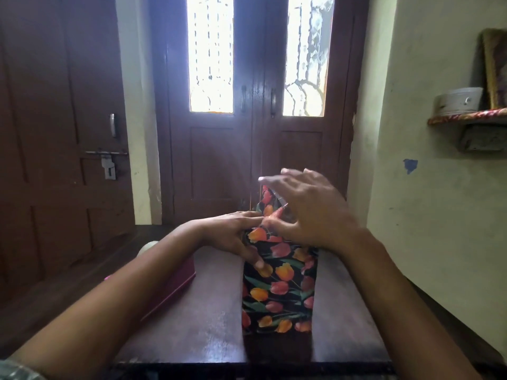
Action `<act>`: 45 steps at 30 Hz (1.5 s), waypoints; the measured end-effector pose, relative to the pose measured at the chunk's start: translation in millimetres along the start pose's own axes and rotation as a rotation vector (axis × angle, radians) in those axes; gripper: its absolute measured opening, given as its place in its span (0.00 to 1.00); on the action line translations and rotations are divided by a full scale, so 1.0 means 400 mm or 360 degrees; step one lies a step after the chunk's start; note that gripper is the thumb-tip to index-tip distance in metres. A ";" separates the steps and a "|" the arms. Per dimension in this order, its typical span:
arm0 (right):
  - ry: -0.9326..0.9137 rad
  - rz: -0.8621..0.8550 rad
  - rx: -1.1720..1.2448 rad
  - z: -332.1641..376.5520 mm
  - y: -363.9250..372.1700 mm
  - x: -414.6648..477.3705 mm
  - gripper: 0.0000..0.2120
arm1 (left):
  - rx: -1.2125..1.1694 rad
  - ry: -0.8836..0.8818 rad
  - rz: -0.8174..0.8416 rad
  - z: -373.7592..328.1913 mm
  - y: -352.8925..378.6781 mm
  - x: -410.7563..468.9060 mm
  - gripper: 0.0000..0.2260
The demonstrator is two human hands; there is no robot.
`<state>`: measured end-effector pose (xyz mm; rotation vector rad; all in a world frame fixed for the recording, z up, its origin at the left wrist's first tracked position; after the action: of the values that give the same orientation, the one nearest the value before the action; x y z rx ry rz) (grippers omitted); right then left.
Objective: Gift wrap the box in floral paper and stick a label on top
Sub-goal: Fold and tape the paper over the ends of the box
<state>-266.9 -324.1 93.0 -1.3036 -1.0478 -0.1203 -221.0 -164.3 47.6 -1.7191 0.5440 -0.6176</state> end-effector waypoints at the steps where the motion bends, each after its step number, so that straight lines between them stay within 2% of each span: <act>1: -0.0016 0.0147 -0.0132 0.001 0.012 0.003 0.28 | 0.0016 -0.0004 0.0025 0.003 0.000 -0.002 0.38; 3: -0.0025 0.0236 -0.0226 -0.004 0.022 -0.005 0.19 | -0.0020 -0.0032 0.0103 0.016 0.007 -0.010 0.38; 5: -0.0093 0.0139 -0.0135 -0.008 0.029 -0.031 0.12 | -0.0197 -0.0070 0.0172 0.030 0.011 -0.020 0.36; 9: -0.0209 -0.0073 -0.0078 -0.015 0.058 -0.081 0.09 | -0.0667 0.0048 0.0188 0.045 0.003 -0.030 0.34; 11: -0.0219 -0.0077 -0.0085 -0.018 0.068 -0.092 0.12 | -0.0934 -0.0007 0.0015 0.053 -0.007 -0.023 0.30; 13: -0.0187 -0.0048 -0.0045 -0.021 0.071 -0.093 0.16 | -0.1071 -0.0167 -0.0319 0.061 -0.015 -0.004 0.23; 15: -0.0197 -0.0058 -0.0022 -0.013 0.069 -0.089 0.18 | -0.0881 -0.0308 -0.0611 0.058 -0.017 0.025 0.16; 18: -0.0228 -0.0143 -0.0015 -0.005 0.069 -0.089 0.15 | -0.0272 -0.0421 -0.0626 0.055 -0.003 0.074 0.11; 22: -0.0120 0.0028 0.0135 -0.014 0.048 -0.084 0.21 | -0.0358 -0.0453 -0.0888 0.069 0.004 0.091 0.07; 24: 0.0056 0.0100 0.0300 -0.016 0.028 -0.056 0.24 | -0.0390 -0.0435 -0.0912 0.071 0.008 0.090 0.07; 25: 0.0171 0.0039 0.0448 -0.021 0.014 -0.028 0.25 | -0.0402 -0.0433 -0.0903 0.071 0.010 0.088 0.07; 26: 0.0298 -0.0052 0.0655 -0.031 0.005 0.005 0.23 | -0.0405 -0.0431 -0.0894 0.071 0.012 0.087 0.07; 28: 0.0544 -0.0123 0.1078 -0.069 0.016 0.093 0.12 | -0.0424 -0.0434 -0.0865 0.070 0.016 0.087 0.08; 29: 0.0645 -0.0043 0.1143 -0.084 0.030 0.143 0.07 | -0.0431 -0.0438 -0.0854 0.071 0.015 0.087 0.09; 30: 0.0700 0.0118 0.1076 -0.094 0.051 0.187 0.07 | -0.0441 -0.0439 -0.0847 0.071 0.017 0.086 0.09; 32: 0.0749 0.0540 0.0828 -0.106 0.116 0.258 0.15 | -0.0456 -0.0437 -0.0848 0.075 0.018 0.085 0.09; 34: 0.0761 0.0869 0.0669 -0.100 0.179 0.286 0.18 | -0.0442 -0.0415 -0.0857 0.071 0.018 0.082 0.09; 36: 0.0795 0.0973 0.0734 -0.095 0.219 0.293 0.11 | -0.0459 -0.0411 -0.0876 0.071 0.020 0.079 0.09; 38: 0.0789 0.0912 0.0831 -0.101 0.223 0.294 0.08 | -0.0516 -0.0413 -0.0884 0.073 0.023 0.079 0.09; 42: 0.0908 0.0495 0.0927 -0.139 0.200 0.290 0.10 | -0.0550 -0.0419 -0.0960 0.083 0.025 0.080 0.09; 45: 0.1047 0.0289 0.1037 -0.159 0.221 0.265 0.10 | -0.0570 -0.0440 -0.0940 0.086 0.027 0.081 0.10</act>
<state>-117.9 -298.3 107.8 -0.6736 -0.3444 -0.0539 -174.4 -162.4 34.5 -2.2854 -0.0703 -0.7018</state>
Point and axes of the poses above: each hand's wrist, its own x-axis towards the middle knuckle, its own y-axis out of the palm, z = x × y, the point moved 3 cm from there along x, towards the middle knuckle, and after that the axes turned 10 degrees about y, right-handed, at the moved point
